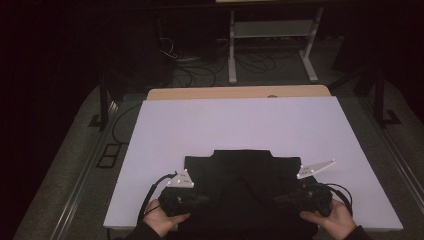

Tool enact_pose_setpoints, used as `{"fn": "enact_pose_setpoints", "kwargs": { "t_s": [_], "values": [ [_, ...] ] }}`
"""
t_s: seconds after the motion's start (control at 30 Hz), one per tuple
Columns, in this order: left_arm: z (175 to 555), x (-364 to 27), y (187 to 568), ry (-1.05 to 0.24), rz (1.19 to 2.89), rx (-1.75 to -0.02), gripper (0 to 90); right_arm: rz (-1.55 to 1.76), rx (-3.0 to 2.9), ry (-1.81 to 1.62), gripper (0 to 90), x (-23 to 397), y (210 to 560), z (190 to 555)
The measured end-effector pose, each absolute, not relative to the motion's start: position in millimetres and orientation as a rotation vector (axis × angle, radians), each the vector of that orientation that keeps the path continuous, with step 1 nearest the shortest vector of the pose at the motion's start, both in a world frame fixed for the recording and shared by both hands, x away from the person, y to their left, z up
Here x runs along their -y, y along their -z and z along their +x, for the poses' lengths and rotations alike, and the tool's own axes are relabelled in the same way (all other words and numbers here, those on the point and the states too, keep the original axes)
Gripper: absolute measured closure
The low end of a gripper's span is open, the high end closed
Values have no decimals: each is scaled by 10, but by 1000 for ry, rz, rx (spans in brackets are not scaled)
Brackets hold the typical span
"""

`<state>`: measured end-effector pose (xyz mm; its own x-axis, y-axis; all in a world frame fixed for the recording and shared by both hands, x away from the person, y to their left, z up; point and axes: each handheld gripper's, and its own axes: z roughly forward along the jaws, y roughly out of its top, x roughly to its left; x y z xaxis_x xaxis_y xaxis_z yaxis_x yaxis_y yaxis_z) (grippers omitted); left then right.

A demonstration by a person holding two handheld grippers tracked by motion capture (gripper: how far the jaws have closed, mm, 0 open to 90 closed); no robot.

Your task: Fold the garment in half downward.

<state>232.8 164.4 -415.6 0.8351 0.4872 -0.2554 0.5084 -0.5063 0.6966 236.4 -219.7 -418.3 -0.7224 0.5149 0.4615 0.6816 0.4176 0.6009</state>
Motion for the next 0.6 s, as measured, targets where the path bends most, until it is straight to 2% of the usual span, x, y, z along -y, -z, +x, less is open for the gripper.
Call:
{"fn": "enact_pose_setpoints", "kwargs": {
  "t_s": [0.1, 0.17, 0.27, 0.5, 0.6],
  "values": [
    [2332, -1652, 4156, 37, 2176, -738, 811, -1021, 2499, 1190, 789, 2163, 4178, 2345],
    [2331, -1660, 4147, 19, 2166, -753, 717, -1009, 2520, 1190, 760, 2142, 4179, 2332],
    [2350, -1708, 4119, 31, 2134, -769, 622, -996, 2538, 1199, 709, 2125, 4168, 2315],
    [2394, -1797, 4097, 85, 2089, -753, 401, -985, 2581, 1215, 532, 2094, 4146, 2300],
    [2413, -1810, 4084, 96, 2084, -737, 336, -997, 2585, 1221, 455, 2094, 4126, 2309]
  ]
}}
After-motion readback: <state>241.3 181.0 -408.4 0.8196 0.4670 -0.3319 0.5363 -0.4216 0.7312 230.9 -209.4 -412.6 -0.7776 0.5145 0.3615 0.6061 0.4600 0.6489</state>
